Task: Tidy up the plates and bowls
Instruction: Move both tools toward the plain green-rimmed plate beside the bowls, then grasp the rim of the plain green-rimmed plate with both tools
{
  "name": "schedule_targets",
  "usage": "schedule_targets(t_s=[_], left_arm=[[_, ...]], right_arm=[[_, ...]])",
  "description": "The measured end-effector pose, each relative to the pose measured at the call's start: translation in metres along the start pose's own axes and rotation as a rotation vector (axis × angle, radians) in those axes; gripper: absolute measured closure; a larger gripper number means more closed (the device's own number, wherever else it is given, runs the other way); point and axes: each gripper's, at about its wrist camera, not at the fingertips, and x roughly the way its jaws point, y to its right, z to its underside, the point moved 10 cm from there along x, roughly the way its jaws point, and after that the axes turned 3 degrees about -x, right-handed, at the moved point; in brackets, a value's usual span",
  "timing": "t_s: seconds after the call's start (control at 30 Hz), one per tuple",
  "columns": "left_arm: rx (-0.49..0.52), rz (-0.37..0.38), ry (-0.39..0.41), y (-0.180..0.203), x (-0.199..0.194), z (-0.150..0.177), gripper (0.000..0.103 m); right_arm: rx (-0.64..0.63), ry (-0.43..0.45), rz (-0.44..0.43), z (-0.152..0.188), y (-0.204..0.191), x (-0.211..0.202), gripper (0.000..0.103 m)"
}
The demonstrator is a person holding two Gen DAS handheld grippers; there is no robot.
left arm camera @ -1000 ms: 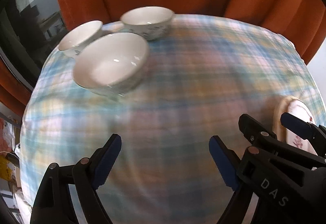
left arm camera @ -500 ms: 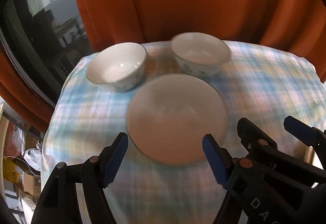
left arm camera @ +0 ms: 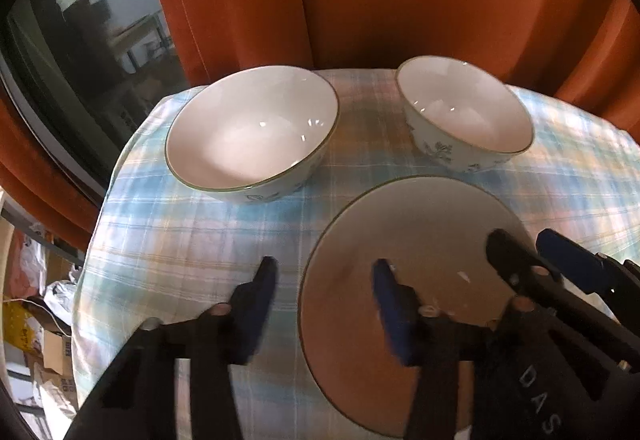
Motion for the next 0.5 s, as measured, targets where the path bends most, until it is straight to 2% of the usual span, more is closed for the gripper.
schedule_targets(t_s=[0.07, 0.13, 0.27, 0.5], left_arm=[[-0.001, 0.016, -0.015, 0.002, 0.005, 0.001, 0.062], [-0.003, 0.022, -0.019, 0.002, 0.007, 0.001, 0.064], [-0.004, 0.047, -0.034, 0.004, 0.012, 0.003, 0.072], [-0.004, 0.047, -0.044, 0.005, 0.012, 0.004, 0.073]], right_arm=[[0.010, -0.026, -0.013, 0.002, -0.001, 0.007, 0.064], [0.023, -0.032, -0.024, 0.002, -0.002, 0.011, 0.065], [0.019, -0.041, -0.035, 0.002, -0.002, 0.014, 0.077], [0.007, -0.050, -0.041, 0.002, -0.004, 0.012, 0.079]])
